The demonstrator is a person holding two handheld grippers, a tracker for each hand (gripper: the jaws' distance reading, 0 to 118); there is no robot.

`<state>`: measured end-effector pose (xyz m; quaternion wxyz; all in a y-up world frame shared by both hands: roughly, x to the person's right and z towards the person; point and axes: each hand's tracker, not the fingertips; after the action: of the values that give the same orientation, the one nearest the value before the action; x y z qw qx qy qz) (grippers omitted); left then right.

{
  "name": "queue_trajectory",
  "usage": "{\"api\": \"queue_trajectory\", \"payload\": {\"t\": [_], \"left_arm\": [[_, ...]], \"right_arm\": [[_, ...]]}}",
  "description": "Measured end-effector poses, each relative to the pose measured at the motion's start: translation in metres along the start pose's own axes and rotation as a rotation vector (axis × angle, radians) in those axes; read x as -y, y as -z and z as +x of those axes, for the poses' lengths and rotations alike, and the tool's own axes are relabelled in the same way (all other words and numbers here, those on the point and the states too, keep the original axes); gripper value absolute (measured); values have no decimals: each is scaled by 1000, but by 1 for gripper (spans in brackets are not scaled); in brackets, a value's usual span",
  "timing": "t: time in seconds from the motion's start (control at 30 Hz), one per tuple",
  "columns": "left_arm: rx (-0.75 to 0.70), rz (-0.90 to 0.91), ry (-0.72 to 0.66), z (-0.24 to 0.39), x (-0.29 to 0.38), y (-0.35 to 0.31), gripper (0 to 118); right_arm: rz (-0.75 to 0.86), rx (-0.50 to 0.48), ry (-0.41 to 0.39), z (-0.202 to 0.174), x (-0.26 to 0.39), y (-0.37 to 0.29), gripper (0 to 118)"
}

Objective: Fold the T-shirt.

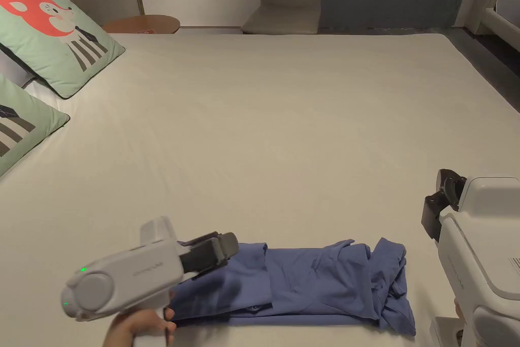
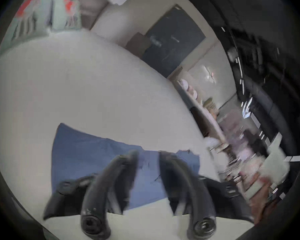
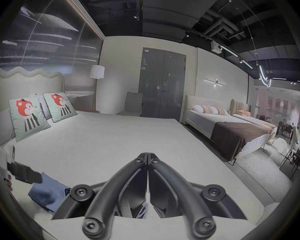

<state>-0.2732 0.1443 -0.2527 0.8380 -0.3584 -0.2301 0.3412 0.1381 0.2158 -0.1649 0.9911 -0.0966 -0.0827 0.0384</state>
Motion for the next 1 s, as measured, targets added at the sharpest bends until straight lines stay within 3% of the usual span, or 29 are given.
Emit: {"api": "queue_trajectory", "payload": {"t": [0.03,0.07,0.1,0.3,0.5,0.63,0.67,0.8,0.93,1.0], "left_arm": [[23,-13,-31,-12,-7,-7,83],[22,-23,-61,-22,-14,-11,102],[11,-55,-69,-30,-19,-13,112],[15,-124,-184,-100,-35,-22,110],[57,-193,-182,-127,-28,-11,107],[50,-244,-173,-135,-17,6,80],[60,-251,-168,-105,-8,0,75],[50,-252,-144,-102,-5,11,52],[25,-241,-125,-91,-1,5,16],[24,-229,-95,-81,3,1,12]], "right_arm": [[0,-2,-1,-2,-2,-1,1],[-1,-4,-2,-4,-3,0,1],[-2,-6,-2,-5,-3,0,1],[-15,-11,-15,-8,-3,1,1],[-32,-5,-27,-11,2,6,1],[-38,-1,-34,-11,0,6,1],[-40,-1,-36,-11,0,7,1],[-44,3,-42,-12,-1,6,1],[-47,1,-39,-13,-1,6,1],[-46,0,-39,-13,-3,4,1]]}}
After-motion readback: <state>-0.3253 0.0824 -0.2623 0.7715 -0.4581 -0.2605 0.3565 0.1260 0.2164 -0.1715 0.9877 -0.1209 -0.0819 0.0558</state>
